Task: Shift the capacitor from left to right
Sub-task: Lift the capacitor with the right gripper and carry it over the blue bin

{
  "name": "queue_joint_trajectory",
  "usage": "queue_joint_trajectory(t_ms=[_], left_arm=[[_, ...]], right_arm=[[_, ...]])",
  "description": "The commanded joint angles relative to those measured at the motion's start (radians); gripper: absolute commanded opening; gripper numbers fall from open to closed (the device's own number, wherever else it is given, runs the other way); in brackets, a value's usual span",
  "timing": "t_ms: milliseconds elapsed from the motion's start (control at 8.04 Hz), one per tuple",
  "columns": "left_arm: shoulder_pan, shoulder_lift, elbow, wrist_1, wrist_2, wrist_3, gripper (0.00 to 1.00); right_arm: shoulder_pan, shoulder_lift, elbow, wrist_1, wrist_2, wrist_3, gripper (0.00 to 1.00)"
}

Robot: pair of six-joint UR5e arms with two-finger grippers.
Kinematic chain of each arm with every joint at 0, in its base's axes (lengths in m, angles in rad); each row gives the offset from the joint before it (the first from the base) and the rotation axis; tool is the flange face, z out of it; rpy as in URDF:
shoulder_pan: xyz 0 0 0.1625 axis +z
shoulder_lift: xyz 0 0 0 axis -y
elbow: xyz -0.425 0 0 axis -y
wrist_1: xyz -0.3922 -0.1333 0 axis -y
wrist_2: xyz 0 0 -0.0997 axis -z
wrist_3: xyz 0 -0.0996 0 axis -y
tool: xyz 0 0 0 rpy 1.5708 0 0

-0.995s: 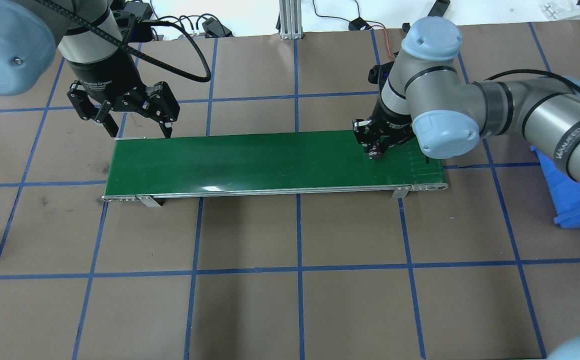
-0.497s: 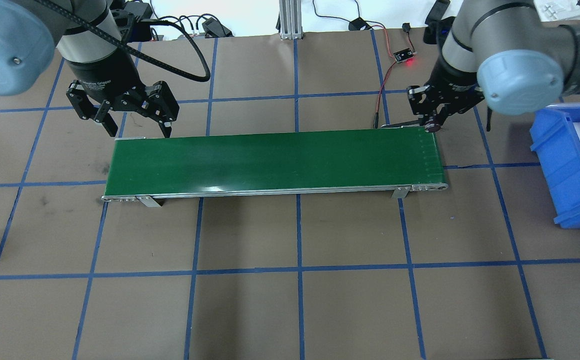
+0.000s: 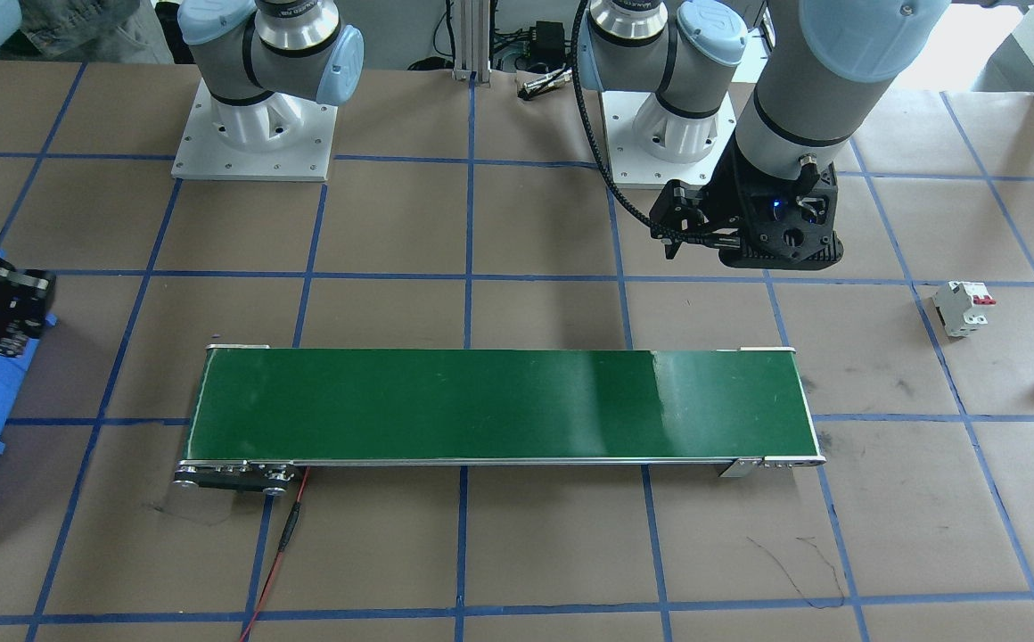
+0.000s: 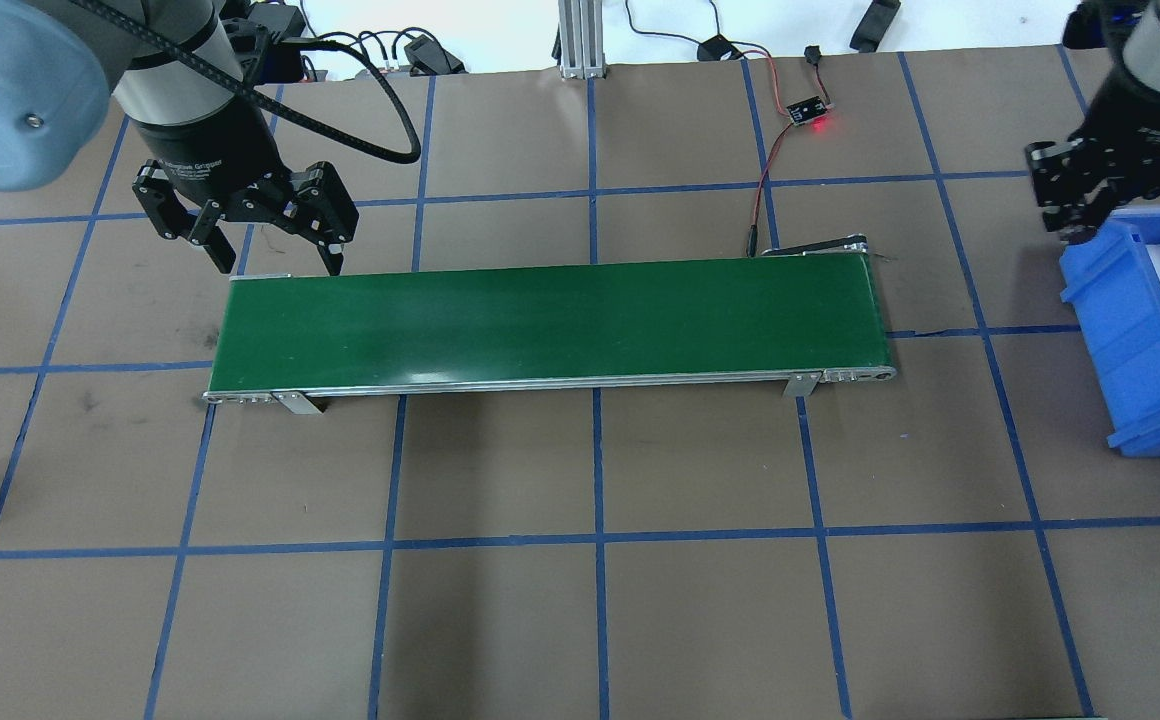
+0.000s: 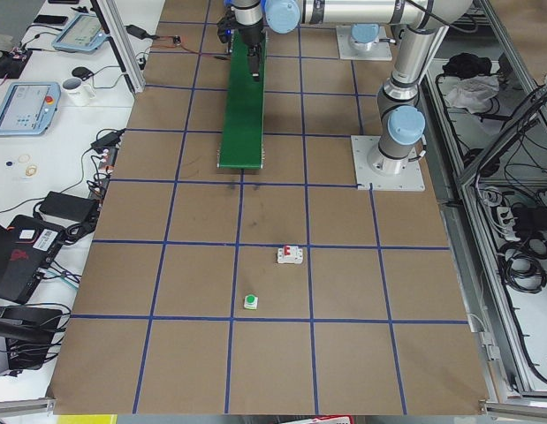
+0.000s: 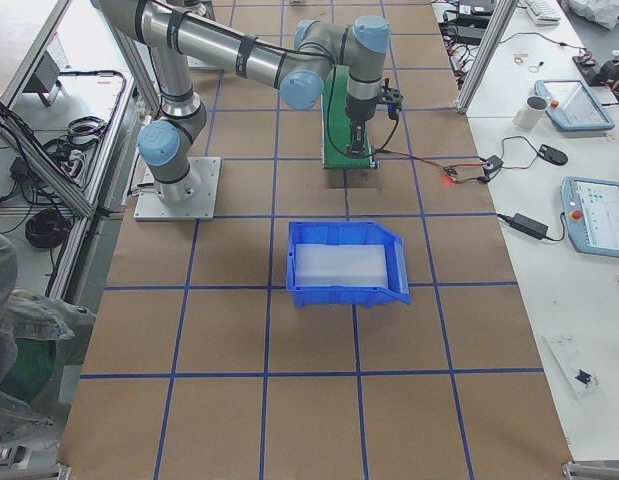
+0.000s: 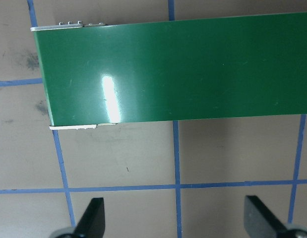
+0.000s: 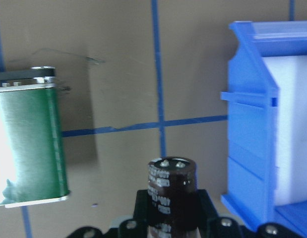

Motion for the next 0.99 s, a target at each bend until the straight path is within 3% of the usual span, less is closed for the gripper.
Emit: queue_joint_trajectory(t_ms=[0, 373, 870], left_arm=[[0.000, 0.000, 0.000, 0.000, 0.000, 0.000, 1.00], [0.002, 0.000, 0.000, 0.000, 0.000, 0.000, 1.00], [0.003, 0.000, 0.000, 0.000, 0.000, 0.000, 1.00]], right_arm=[[-0.163, -0.004, -0.005, 0.004, -0.065, -0.108, 0.00], [-0.286, 0.037, -0.003, -0.007, -0.060, -0.208, 0.00], [-0.371, 0.182, -0.002, -0.192, -0.048, -0.402, 0.00]])
